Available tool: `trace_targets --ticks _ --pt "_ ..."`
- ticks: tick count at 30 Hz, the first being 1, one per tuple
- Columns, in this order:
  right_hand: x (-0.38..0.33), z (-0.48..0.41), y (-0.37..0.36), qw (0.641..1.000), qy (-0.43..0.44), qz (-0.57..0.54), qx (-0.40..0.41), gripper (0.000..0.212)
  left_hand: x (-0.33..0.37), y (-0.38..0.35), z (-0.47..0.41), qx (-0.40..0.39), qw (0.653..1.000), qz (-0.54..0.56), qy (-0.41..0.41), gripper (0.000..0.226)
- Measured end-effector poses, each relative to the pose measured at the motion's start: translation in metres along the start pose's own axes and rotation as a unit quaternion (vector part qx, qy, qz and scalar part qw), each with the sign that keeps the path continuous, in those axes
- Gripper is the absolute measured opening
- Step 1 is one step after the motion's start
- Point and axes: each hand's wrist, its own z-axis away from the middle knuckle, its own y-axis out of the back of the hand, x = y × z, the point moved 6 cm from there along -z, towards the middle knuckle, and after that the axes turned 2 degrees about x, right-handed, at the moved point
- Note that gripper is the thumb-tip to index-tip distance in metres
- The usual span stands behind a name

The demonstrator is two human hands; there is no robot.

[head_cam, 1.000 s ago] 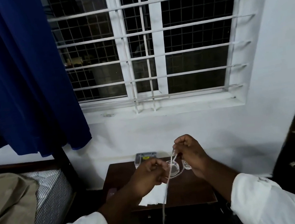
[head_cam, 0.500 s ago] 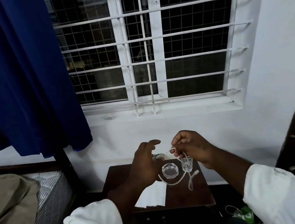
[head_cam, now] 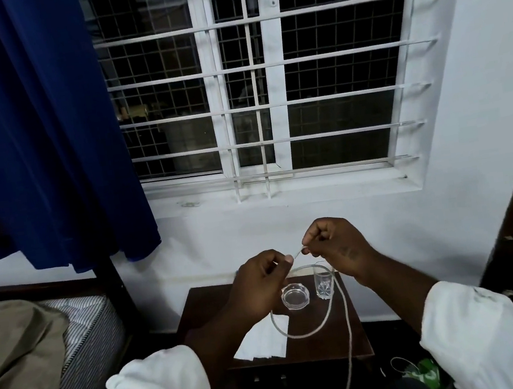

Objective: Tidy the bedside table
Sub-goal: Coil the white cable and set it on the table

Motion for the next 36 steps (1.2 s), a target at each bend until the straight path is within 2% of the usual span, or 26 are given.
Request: trace_targets --ticks 3,4,6,8,11,14,16,18,20,22,24,26,28,30,33,36 --pt "-0.004 0.0 -0.001 1.0 0.004 -0.014 0.007 0.004 0.004 0.003 -0.004 0.025 0.999 -0.024 -0.008 0.015" --pt "-0.007 0.0 -0.003 1.0 0.005 -0.02 -0.002 0.006 0.006 0.003 -0.004 0.015 0.999 -0.035 -0.015 0.015" --pt "-0.011 0.002 -0.009 0.999 0.008 -0.022 -0.033 0.01 0.011 -0.001 -0.006 -0.018 0.995 -0.081 -0.056 0.032" --pt "-0.014 0.003 -0.015 0.998 0.015 -0.018 -0.065 0.013 0.02 -0.007 -0.007 -0.056 0.986 -0.123 -0.096 0.029" --pt "-0.015 0.001 -0.019 0.995 0.018 -0.031 -0.09 0.016 0.029 -0.008 -0.012 -0.09 0.971 -0.203 -0.083 0.022" --pt "-0.009 -0.005 -0.011 0.993 -0.002 -0.065 -0.097 0.021 0.039 0.004 -0.021 -0.103 0.969 -0.205 -0.089 0.031" --pt "-0.003 -0.007 -0.003 0.989 -0.019 -0.095 -0.11 0.024 0.044 0.017 -0.027 -0.087 0.986 -0.124 -0.075 0.036" --pt "0.005 -0.008 0.005 0.988 -0.026 -0.107 -0.111 0.018 0.041 0.033 -0.032 -0.054 0.998 0.038 0.004 0.034" --pt "0.014 -0.008 0.01 0.987 -0.034 -0.124 -0.099 0.01 0.032 0.043 -0.034 -0.025 0.977 0.188 0.1 0.029" --pt "0.019 -0.008 0.013 0.986 -0.035 -0.139 -0.081 0.01 0.024 0.045 -0.033 -0.011 0.947 0.27 0.174 0.03" --pt "0.019 -0.006 0.009 0.992 -0.022 -0.107 -0.065 0.012 0.022 0.037 -0.029 -0.018 0.919 0.328 0.216 0.032" --pt "0.014 -0.004 -0.003 0.997 -0.002 -0.034 -0.066 0.011 0.025 0.028 -0.028 -0.021 0.905 0.364 0.218 0.031" --pt "0.007 0.001 -0.02 0.993 0.019 0.055 -0.102 0.011 0.028 0.022 -0.03 -0.009 0.903 0.38 0.197 0.03" --pt "0.002 0.005 -0.035 0.986 0.03 0.096 -0.135 0.014 0.03 0.022 -0.034 0.02 0.903 0.391 0.175 0.029" --pt "0.001 0.008 -0.043 0.988 0.011 0.046 -0.147 0.027 0.029 0.028 -0.038 0.076 0.892 0.421 0.148 0.023" --pt "0.009 0.012 -0.045 0.985 -0.025 -0.041 -0.165 0.025 0.024 0.042 -0.042 0.14 0.878 0.44 0.122 0.019"
